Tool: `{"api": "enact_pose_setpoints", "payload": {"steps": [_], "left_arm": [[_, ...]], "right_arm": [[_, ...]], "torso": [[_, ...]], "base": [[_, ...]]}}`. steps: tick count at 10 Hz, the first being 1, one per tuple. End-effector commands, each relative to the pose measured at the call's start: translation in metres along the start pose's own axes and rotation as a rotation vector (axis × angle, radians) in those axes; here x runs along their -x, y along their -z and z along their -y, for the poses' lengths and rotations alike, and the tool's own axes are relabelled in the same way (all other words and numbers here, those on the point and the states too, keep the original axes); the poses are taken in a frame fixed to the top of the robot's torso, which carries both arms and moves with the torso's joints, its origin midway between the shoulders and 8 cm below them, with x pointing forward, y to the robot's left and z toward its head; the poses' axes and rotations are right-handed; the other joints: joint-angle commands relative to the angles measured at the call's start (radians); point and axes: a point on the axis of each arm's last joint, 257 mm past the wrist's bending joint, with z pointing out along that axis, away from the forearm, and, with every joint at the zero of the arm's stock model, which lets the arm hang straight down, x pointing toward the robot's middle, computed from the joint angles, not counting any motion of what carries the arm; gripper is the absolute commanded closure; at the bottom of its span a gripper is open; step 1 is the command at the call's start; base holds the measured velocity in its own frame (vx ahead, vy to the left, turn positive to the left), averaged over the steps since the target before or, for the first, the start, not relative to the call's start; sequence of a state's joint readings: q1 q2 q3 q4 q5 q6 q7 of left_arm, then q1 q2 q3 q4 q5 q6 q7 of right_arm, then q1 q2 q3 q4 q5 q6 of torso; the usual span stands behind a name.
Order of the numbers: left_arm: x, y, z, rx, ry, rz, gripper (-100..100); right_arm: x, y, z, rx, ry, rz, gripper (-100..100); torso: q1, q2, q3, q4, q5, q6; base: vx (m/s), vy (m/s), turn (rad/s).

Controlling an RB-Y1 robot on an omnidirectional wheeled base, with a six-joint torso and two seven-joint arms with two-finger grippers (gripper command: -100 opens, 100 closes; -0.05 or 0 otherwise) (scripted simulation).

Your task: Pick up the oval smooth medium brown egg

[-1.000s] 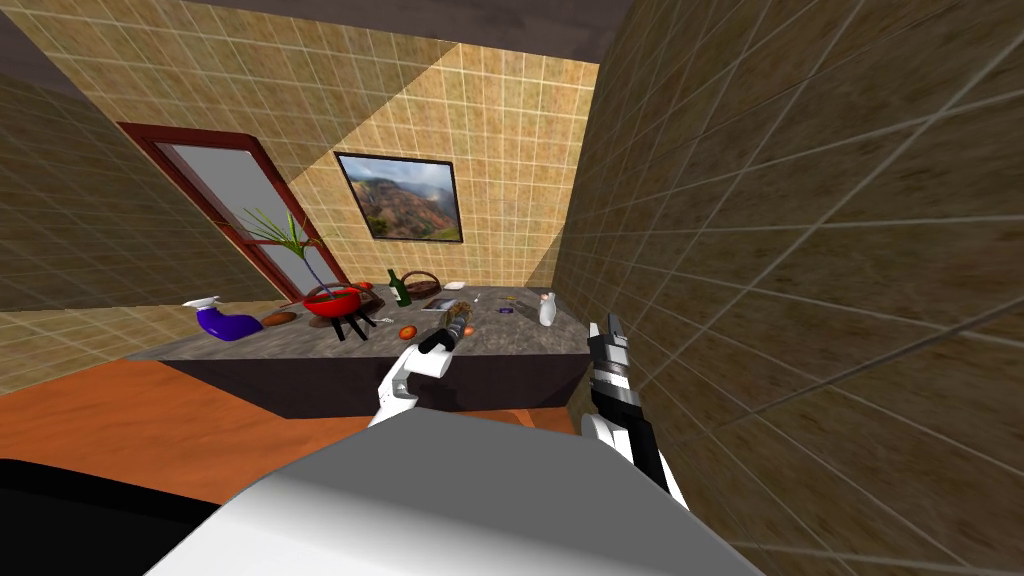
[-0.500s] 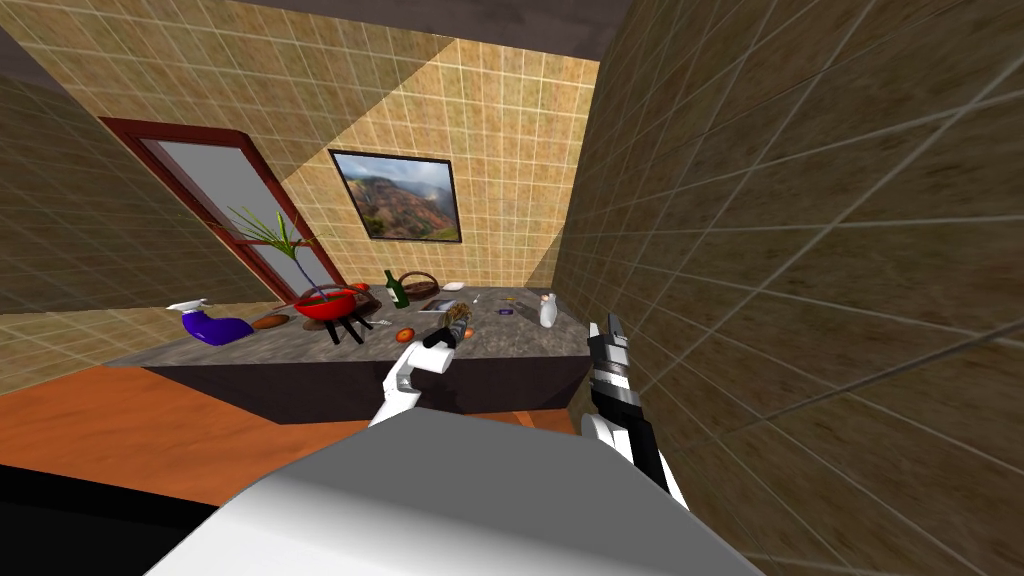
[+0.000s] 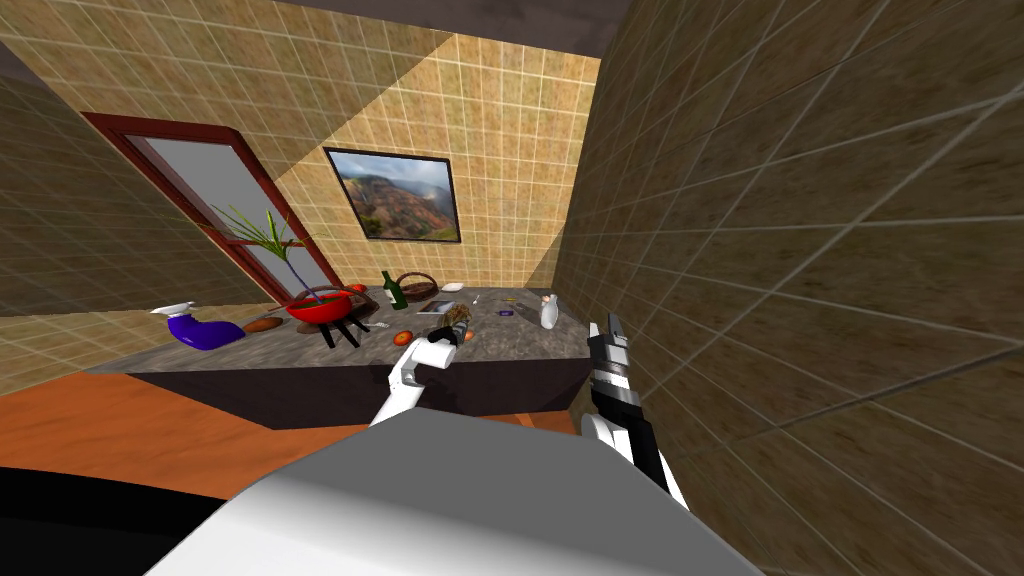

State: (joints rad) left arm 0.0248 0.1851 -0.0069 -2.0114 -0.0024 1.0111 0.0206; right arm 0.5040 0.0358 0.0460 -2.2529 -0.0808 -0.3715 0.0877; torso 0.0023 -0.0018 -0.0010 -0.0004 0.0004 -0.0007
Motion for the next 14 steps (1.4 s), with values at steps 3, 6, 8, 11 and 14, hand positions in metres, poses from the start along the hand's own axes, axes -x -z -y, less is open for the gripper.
{"api": "enact_pose_setpoints", "payload": {"steps": [3,6,8,11,14], "left_arm": [[-0.002,-0.004,-0.021,0.093,0.005,-0.011,-100],[-0.005,-0.008,-0.045,0.175,0.009,-0.02,-100],[-0.004,-0.007,-0.041,0.162,0.009,-0.018,0],[-0.004,-0.021,-0.049,0.161,0.009,-0.016,-100],[-0.004,-0.019,-0.052,0.172,0.01,-0.017,100]], "right_arm": [[0.0,0.0,0.0,0.0,0.0,0.0,0],[0.0,0.0,0.0,0.0,0.0,0.0,0],[0.0,0.0,0.0,0.0,0.0,0.0,0],[0.0,0.0,0.0,0.0,0.0,0.0,0],[0.0,0.0,0.0,0.0,0.0,0.0,0]], "torso": [[0.0,0.0,0.0,0.0,0.0,0.0],[0.0,-0.001,-0.001,0.0,0.0,0.0],[-0.001,0.0,0.0,0.0,0.0,0.0],[-0.002,0.0,0.0,0.0,0.0,0.0],[-0.002,0.0,0.001,0.002,-0.001,0.001]], "base": [[0.04,0.02,-0.011],[0.052,0.025,-0.014],[0.01,0.005,0.0],[0.037,0.003,-0.01],[0.006,0.001,0.001]]}}
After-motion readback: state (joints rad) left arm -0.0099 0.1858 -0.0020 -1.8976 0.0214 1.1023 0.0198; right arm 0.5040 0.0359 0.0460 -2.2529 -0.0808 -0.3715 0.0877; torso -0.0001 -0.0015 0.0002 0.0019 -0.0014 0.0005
